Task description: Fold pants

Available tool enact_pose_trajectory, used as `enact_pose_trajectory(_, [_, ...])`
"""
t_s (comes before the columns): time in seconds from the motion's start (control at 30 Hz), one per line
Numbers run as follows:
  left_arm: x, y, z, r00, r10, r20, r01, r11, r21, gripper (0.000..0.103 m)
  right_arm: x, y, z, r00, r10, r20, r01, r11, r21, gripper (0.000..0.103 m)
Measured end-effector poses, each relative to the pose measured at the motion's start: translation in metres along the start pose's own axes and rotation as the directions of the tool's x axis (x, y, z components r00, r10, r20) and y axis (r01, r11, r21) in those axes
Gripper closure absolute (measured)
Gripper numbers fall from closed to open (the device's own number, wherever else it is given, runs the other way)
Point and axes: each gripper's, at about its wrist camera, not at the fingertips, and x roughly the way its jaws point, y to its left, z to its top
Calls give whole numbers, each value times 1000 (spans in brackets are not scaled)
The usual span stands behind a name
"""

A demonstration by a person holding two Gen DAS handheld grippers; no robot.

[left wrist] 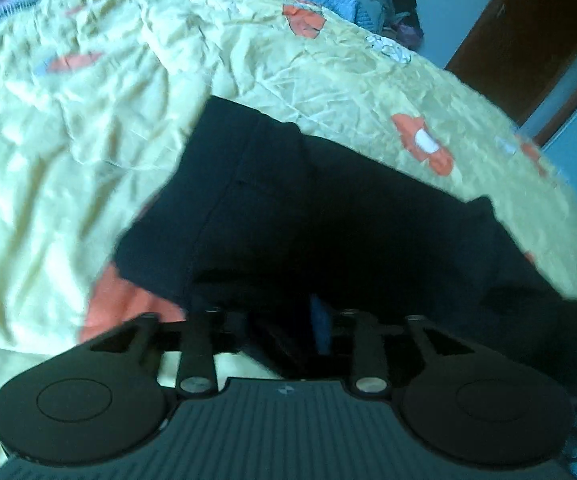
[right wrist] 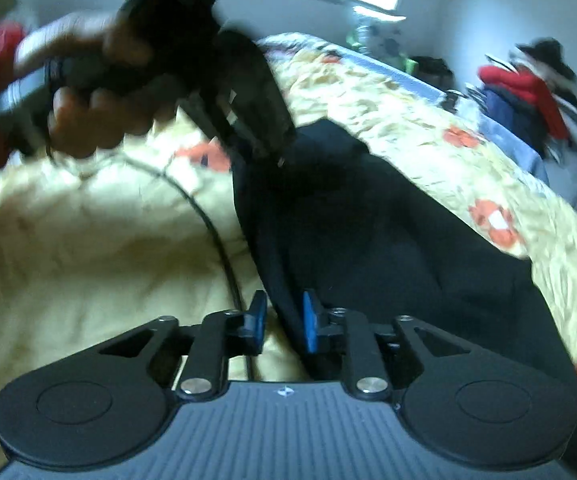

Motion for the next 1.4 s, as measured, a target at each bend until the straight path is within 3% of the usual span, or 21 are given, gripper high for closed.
enact_pose_trajectory(0.07, [-9,1,-6,998,50,24,-51,998,47,44,-32,-10,-7,998,18,68,-24,995,92,78])
enact_pose_trajectory(0.13, [-20,2,-12,992,108,59,-112,991,75,39,-66,-32,-24,989,-36,142,2,972,235,66])
enact_pose_trajectory(0.2, [-32,0,-17,985,146,96,-156,983,101,39,-87,-59,-46,978,-146,146,79,918,389,24])
enact_pose_trajectory(0.27, [-44,-9,-20,979,154,131,-169,979,112,40,-93,-85,-70,973,-224,50,165,835,525,22])
enact_pose_trajectory(0.33, [-56,-25,-21,979,124,165,-149,978,149,39,-89,-96,-92,983,-166,-77,179,786,592,22])
enact_pose_trajectory(0.4, [-67,-50,-24,979,68,195,-111,968,223,37,-97,-80,-99,991,-117,-72,137,835,533,24])
enact_pose_trajectory(0.47, [-70,-81,-27,976,-2,216,-68,945,318,29,-115,-76,-105,992,-127,-25,119,813,569,24])
enact_pose_trajectory(0.53, [-65,-113,-33,974,-68,217,-26,915,403,27,-138,-93,-118,976,-207,64,108,721,684,24])
enact_pose_trajectory(0.57, [-60,-131,-38,972,-110,209,1,887,462,27,-148,-106,-128,960,-265,92,107,650,752,24])
enact_pose_trajectory(0.67, [-39,-177,-62,965,-190,182,36,780,624,27,-161,-145,-162,921,-378,96,73,411,909,23])
enact_pose_trajectory(0.73, [-28,-197,-83,955,-239,174,45,697,716,27,-159,-163,-183,918,-387,90,22,276,961,25])
enact_pose_trajectory(0.8, [-14,-214,-100,951,-260,170,25,609,792,29,-156,-172,-189,911,-399,109,-18,225,974,29])
enact_pose_trajectory(0.87, [-1,-227,-112,948,-273,160,20,556,831,31,-151,-177,-184,903,-420,94,-4,209,978,29])
enact_pose_trajectory(0.93, [11,-236,-120,946,-289,149,29,532,846,36,-142,-180,-181,895,-439,83,8,202,979,40])
enact_pose_trajectory(1.0, [18,-241,-124,942,-294,161,18,523,852,42,-134,-178,-185,894,-443,65,26,195,980,90])
enact_pose_trajectory(1.03, [25,-243,-122,944,-281,173,-1,521,854,49,-130,-178,-188,894,-443,63,19,178,984,96])
enact_pose_trajectory(1.1, [33,-247,-123,946,-263,190,-31,510,859,62,-133,-170,-195,881,-462,98,-22,168,986,97])
enact_pose_trajectory(1.2, [37,-248,-125,943,-279,179,-13,508,862,98,-152,-159,-197,847,-506,161,-79,179,981,97])
enact_pose_trajectory(1.23, [35,-247,-124,944,-287,165,8,516,857,103,-158,-156,-195,840,-514,171,-83,189,978,97])
enact_pose_trajectory(1.33, [28,-239,-124,940,-310,140,61,560,826,103,-178,-140,-185,831,-531,168,-38,247,968,97])
enact_pose_trajectory(1.4, [18,-230,-126,934,-343,93,124,560,819,103,-188,-129,-183,834,-530,153,0,278,961,97])
